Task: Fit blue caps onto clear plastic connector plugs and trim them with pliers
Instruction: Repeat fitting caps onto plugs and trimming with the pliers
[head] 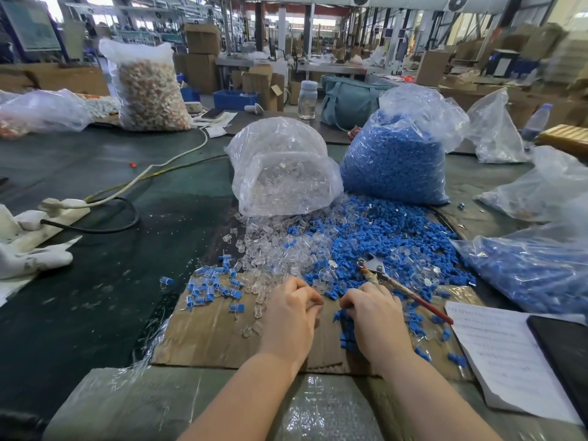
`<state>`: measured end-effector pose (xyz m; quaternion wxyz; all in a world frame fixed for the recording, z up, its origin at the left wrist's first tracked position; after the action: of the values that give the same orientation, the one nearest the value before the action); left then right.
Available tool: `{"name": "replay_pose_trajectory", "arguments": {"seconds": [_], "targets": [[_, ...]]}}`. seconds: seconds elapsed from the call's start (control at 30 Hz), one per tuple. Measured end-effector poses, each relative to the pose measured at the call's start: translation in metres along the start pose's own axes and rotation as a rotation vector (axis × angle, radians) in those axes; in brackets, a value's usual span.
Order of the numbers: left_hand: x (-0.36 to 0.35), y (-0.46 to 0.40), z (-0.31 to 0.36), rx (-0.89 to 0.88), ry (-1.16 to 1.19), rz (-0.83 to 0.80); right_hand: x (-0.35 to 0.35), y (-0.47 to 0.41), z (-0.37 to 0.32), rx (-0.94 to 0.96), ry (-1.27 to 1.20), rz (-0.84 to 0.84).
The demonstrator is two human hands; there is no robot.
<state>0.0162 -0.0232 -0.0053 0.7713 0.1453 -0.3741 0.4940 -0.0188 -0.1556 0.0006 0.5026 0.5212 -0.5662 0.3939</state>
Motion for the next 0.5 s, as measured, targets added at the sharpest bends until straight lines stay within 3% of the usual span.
{"name": "replay_pose_trajectory", "arguments": {"seconds": [0.2,0.33,0.5], "targets": [[-0.013,0.011,-0.002,0.077,0.122,-0.012,-0.002,0.006,-0.006,0.041,-0.288,0.186],[-0.011,0.007,-0.006,0.219,0.399,0.057,-0.007,0.012,-0.016,0.042,-0.506,0.262],[-0.009,0.008,-0.008,0.250,0.625,0.068,-0.017,0.017,-0.024,0.020,-0.654,0.309]]}}
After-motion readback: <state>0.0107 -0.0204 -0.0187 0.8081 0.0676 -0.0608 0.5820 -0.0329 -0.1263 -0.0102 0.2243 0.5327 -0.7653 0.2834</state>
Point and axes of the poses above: each hand's wrist, its own y-axis away from the middle knuckle, its own x-axis out of the back of the hand, z = x × y, the point moved 2 cm from there along -y, towards the middle knuckle, and after that the axes turned 14 degrees about -z, right-handed, at the moved point
